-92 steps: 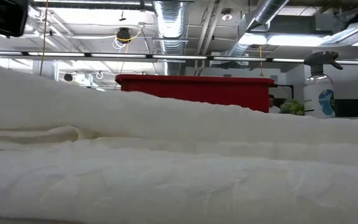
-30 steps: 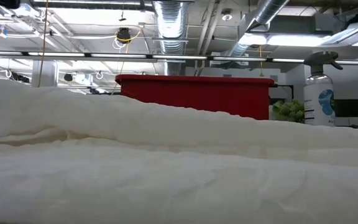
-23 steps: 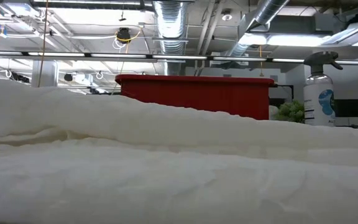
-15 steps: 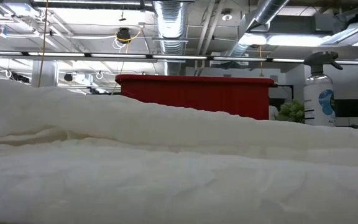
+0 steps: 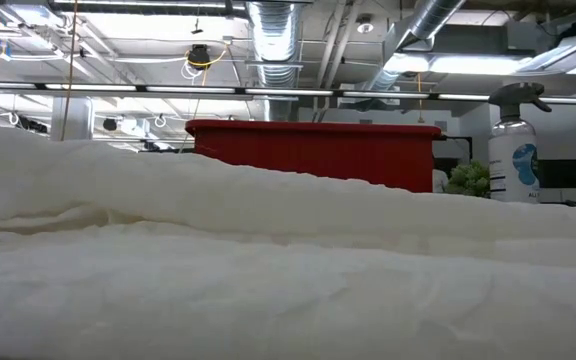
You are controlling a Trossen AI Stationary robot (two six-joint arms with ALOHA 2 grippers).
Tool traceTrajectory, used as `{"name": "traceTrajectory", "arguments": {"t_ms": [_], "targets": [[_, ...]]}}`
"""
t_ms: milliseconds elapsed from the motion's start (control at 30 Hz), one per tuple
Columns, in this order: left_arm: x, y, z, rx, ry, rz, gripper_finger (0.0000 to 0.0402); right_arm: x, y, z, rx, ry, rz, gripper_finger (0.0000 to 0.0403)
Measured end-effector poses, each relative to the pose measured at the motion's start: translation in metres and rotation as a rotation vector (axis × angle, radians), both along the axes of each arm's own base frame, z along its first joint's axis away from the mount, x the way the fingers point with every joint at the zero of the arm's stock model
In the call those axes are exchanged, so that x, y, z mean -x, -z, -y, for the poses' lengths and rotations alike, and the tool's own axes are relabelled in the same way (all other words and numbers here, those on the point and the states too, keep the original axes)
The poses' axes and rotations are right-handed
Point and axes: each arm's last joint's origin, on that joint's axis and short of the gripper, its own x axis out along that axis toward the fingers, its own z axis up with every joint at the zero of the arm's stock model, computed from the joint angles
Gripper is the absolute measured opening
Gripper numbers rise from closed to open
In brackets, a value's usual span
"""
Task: Fold Laundry from Bin
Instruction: Fold the white shirt in the red bin
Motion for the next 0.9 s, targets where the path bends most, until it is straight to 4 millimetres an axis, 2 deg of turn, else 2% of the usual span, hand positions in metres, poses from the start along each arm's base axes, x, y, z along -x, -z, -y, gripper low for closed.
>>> {"name": "traceTrajectory", "arguments": {"t_ms": [233,467,633,900], "targets": [[-0.005,0.004,-0.002,0.035,0.038,-0.022,0.0137,0.001,0.000,-0.001,0.001,0.004,0.004,0.0203],[-0.005,0.003,0.003,0.125,0.058,-0.054,0.0061,0.001,0.000,-0.001,0.000,0.003,0.003,0.0203],[-0.006,-0.009,0.014,0.178,0.081,-0.045,0.0008,0.001,0.000,-0.001,0.000,0.001,0.004,0.0203],[-0.005,-0.031,0.025,0.199,0.063,-0.017,0.0001,0.001,0.000,-0.001,0.003,-0.005,0.005,0.0203]]}}
